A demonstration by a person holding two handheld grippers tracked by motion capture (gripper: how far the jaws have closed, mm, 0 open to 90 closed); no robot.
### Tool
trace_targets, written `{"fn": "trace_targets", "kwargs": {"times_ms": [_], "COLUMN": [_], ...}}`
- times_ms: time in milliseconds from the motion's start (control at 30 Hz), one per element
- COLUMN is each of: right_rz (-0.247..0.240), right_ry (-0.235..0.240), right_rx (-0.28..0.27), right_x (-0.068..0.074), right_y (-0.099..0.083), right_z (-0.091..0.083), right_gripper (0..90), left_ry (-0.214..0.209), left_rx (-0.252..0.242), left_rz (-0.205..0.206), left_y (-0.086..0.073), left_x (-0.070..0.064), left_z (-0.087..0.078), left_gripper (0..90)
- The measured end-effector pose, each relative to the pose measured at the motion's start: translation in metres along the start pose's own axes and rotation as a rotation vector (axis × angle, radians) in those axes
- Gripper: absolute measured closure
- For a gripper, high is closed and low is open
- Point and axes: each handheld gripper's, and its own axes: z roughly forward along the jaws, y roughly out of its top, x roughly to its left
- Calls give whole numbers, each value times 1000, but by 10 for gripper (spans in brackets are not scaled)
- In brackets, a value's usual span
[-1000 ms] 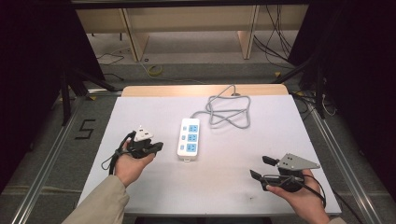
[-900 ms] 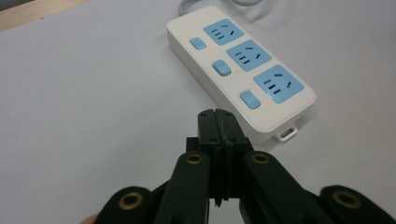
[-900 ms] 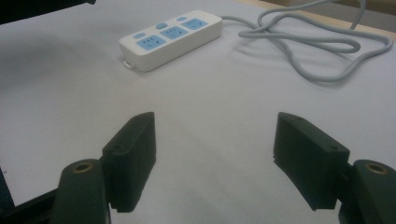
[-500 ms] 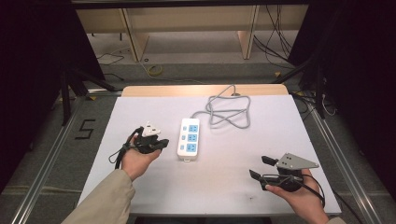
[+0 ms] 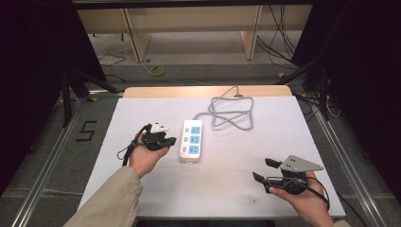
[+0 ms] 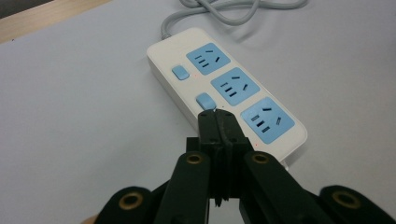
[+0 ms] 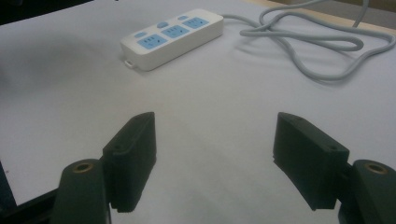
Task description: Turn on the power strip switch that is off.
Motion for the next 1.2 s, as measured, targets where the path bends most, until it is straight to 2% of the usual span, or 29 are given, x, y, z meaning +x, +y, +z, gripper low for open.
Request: {"fn": "trace_targets", "kwargs": {"times_ms": [367, 1200], "right_rz": [0, -3], "right_ry": [3, 6], "right_rx": [2, 4], "right_x": [0, 0], "right_y": [0, -1], "right_z": [0, 0], "right_gripper": [307, 307], "left_ry": [-4, -5], "left_rx": [7, 43], "left_rz": [-5, 28], "left_y": [7, 22], "left_x": [-1, -10], "left_z": [10, 37], "left_gripper": [898, 898]}}
